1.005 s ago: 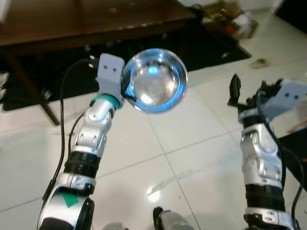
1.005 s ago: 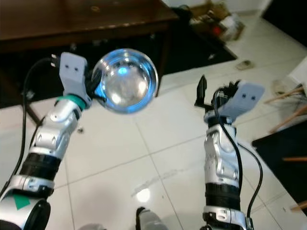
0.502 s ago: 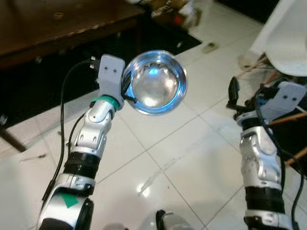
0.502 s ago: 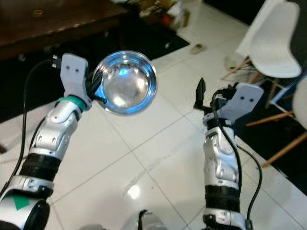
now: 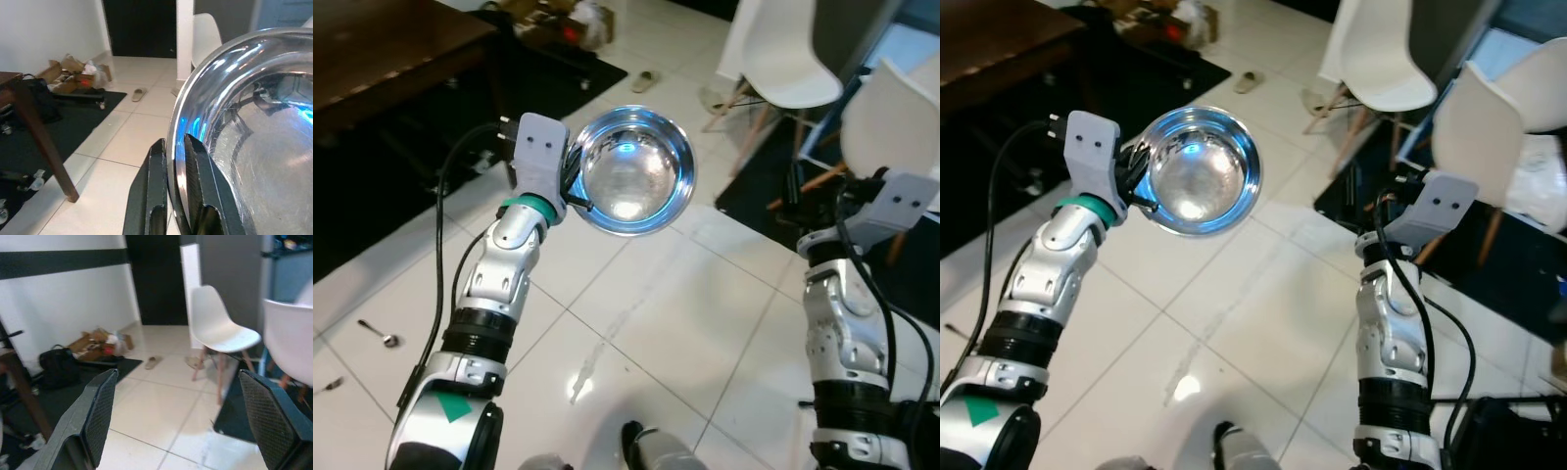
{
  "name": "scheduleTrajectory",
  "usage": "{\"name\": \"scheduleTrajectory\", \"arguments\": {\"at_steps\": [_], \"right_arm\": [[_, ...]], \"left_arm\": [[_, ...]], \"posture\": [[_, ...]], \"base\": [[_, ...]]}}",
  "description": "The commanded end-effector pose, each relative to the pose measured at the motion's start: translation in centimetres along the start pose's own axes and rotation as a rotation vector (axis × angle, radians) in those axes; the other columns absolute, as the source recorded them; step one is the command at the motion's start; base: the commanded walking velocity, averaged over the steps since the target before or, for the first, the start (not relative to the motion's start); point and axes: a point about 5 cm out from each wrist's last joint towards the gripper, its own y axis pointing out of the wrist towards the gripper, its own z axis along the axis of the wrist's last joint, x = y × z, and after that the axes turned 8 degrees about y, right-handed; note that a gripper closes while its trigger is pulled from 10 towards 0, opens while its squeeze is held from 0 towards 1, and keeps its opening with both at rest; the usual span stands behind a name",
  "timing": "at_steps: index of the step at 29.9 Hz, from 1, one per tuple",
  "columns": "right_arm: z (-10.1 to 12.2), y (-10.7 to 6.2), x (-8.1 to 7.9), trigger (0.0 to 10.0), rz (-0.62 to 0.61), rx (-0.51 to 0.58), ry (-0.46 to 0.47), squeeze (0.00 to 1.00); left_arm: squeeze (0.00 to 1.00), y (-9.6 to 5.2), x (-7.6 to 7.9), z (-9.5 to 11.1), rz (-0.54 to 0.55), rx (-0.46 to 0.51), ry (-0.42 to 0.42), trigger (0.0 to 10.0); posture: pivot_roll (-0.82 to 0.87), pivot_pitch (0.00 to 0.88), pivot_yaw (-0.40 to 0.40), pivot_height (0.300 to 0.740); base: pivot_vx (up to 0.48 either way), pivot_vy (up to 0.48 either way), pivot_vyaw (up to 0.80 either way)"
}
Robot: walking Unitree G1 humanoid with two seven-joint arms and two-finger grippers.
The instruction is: Setting the table
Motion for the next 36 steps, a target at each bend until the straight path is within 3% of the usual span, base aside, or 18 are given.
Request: {"name": "scheduleTrajectory", "arguments": {"at_steps": [1,36], "right_arm": [[-0.12,-0.27,0.58,10.0,-0.027,-0.008,0.002,0.0],[-0.01,-0.35,0.48,10.0,-0.03,0.002,0.002,0.0]], "left_arm": [[0.0,0.08,0.3,0.32,-0.009,0.025,-0.003,10.0],[0.0,0.26,0.56,0.72,-0.019,0.055,0.008,10.0]], "posture": [[0.08,0.007,0.043,0.74],[0.08,0.015,0.048,0.74]], "base": [[0.0,0.0,0.0],[0.456,0.0,0.0]]}}
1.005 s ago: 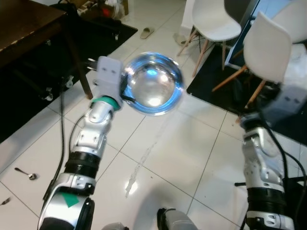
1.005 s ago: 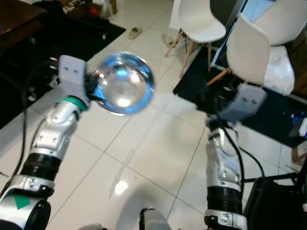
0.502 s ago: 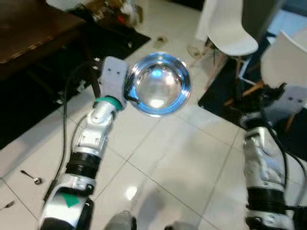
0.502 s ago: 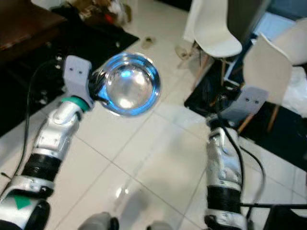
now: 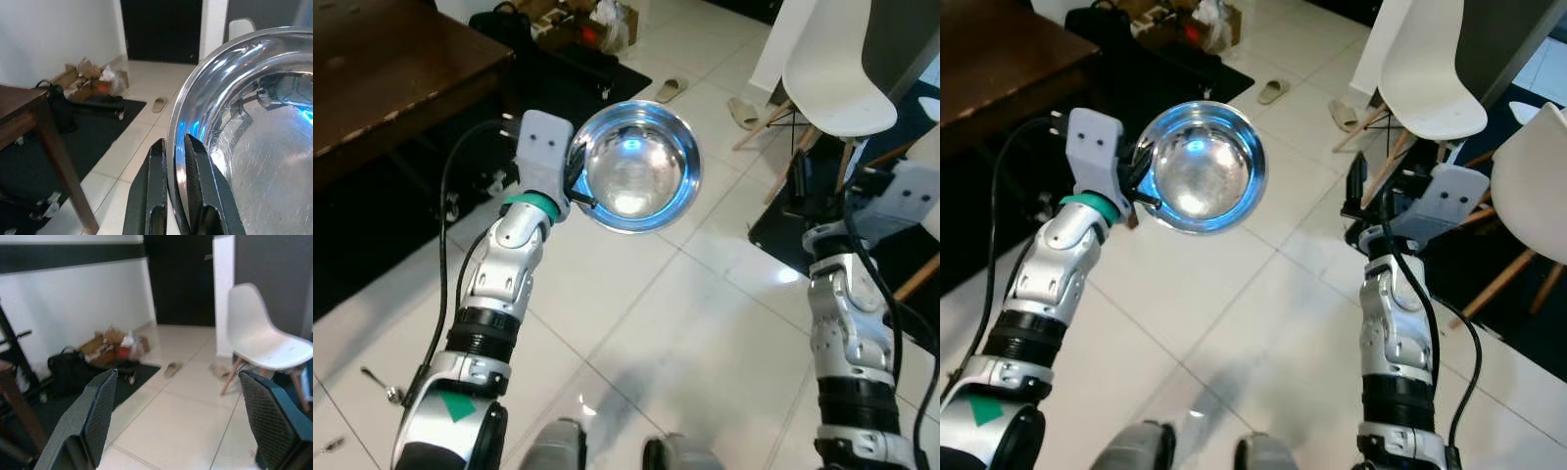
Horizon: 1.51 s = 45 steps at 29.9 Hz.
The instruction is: Setting the table
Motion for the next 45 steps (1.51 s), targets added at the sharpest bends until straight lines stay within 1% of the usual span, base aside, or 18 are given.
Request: {"name": "scheduleTrajectory", "arguments": {"at_steps": [1,45], "right_arm": [[-0.18,-0.26,0.57,10.0,-0.021,-0.011,-0.004,0.0],[0.24,0.0,0.35,10.0,-0.013,0.009,0.003,0.0]], "left_arm": [[0.0,0.11,0.33,0.38,-0.006,0.025,0.005,10.0],[0.0,0.33,0.44,0.56,-0.011,0.036,0.007,10.0]], "posture": [[0.08,0.015,0.049,0.74],[0.08,0.011,0.05,0.74]], "base": [[0.472,0.0,0.0],[0.472,0.0,0.0]]}}
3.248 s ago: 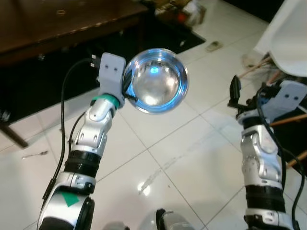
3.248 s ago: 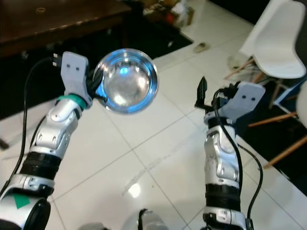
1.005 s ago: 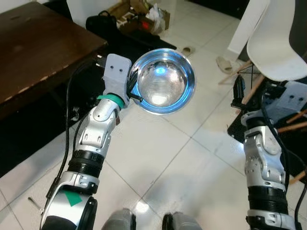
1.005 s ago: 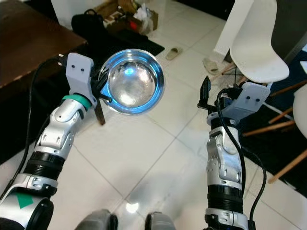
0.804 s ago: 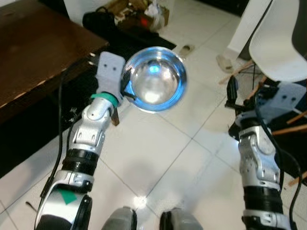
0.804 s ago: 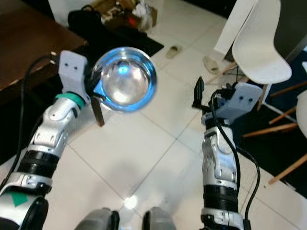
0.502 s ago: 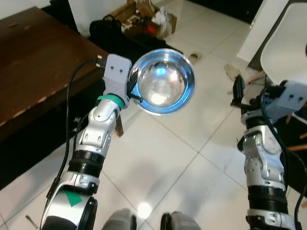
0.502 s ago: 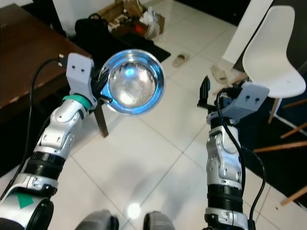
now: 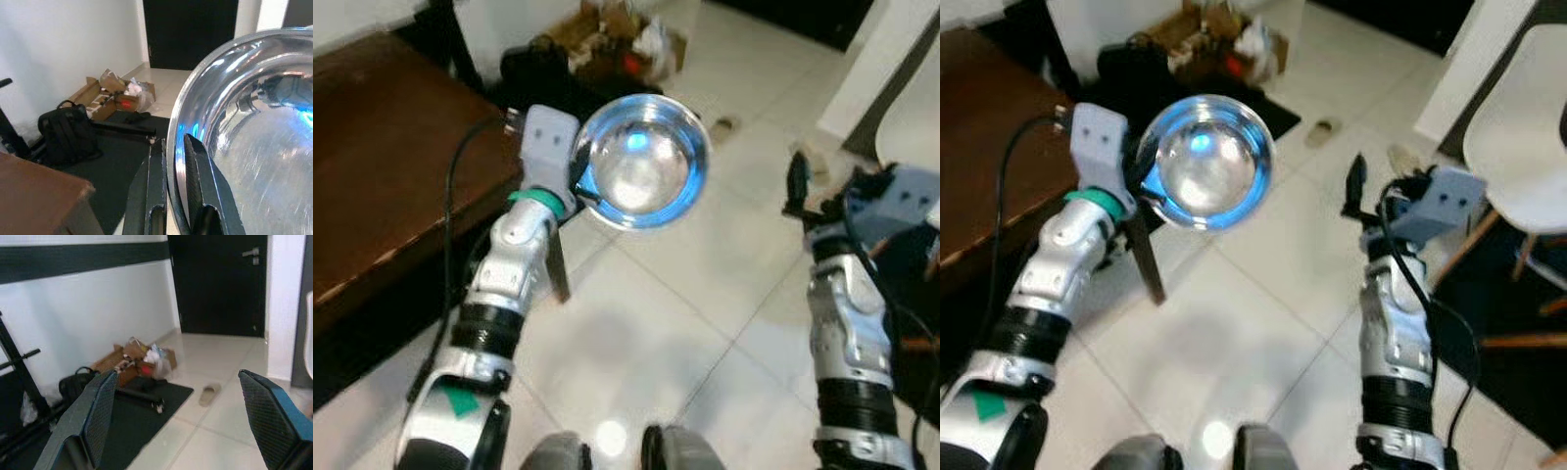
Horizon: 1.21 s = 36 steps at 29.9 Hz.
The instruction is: Setting the table
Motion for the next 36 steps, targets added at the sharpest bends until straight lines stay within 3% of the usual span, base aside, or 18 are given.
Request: {"name": "scheduleTrajectory", "arguments": {"at_steps": [1,9,15,36], "right_arm": [[-0.25,-0.17,-0.15,10.0,0.001,-0.005,0.015,0.0],[-0.05,-0.04,-0.47,10.0,0.018,0.006,0.032,0.0],[-0.01,0.04,-0.47,10.0,0.019,0.005,0.046,0.0],[0.34,0.12,-0.07,10.0,0.0,0.018,0.094,0.0]], "left_arm": [[0.0,-0.1,-0.59,-0.06,0.02,0.004,0.008,10.0],[0.0,-0.1,-0.56,0.03,0.018,0.009,0.007,10.0],[0.0,-0.09,-0.33,0.24,0.01,0.02,-0.009,10.0],[0.0,-0.12,-0.15,0.27,-0.002,0.019,-0.015,10.0]], "posture": [[0.08,0.009,0.049,0.74],[0.08,0.005,0.048,0.74],[0.08,0.001,0.048,0.74],[0.08,0.01,0.054,0.74]], "base": [[0.48,0.0,0.0],[0.447,0.0,0.0],[0.0,0.0,0.16],[0.0,0.0,0.8]]}}
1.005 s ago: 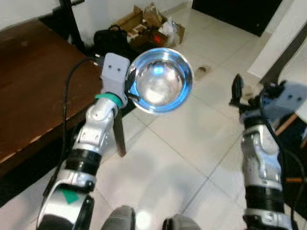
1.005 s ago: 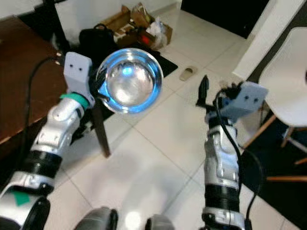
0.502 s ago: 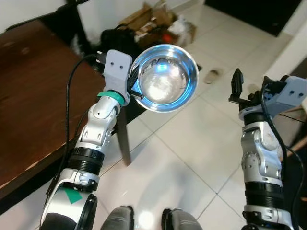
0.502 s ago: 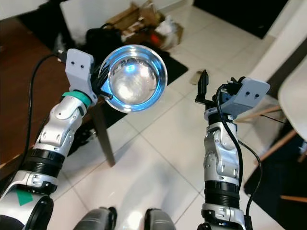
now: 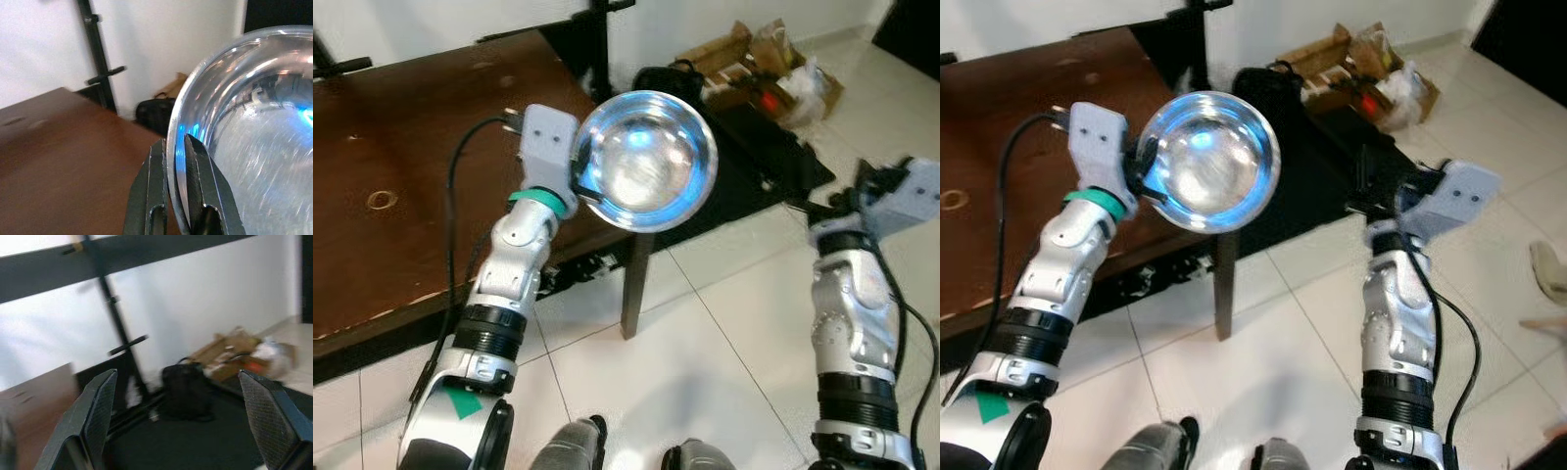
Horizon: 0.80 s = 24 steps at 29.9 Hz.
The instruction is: Setting the table
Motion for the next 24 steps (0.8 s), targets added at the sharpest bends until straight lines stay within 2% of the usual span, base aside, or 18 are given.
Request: {"name": "scheduleTrajectory", "arguments": {"at_steps": [1,24], "right_arm": [[-0.18,-0.17,0.2,10.0,-0.011,-0.01,0.014,0.0],[0.0,-0.32,0.79,10.0,-0.05,0.001,0.022,0.0]], "left_arm": [[0.0,-0.1,-0.11,0.02,0.006,0.003,-0.008,10.0],[0.0,0.11,-0.36,-0.26,0.022,-0.022,0.01,10.0]], "posture": [[0.08,0.01,0.054,0.74],[0.08,0.015,0.061,0.74]], "base": [[0.0,0.0,0.8],[0.0,0.0,0.8]]}}
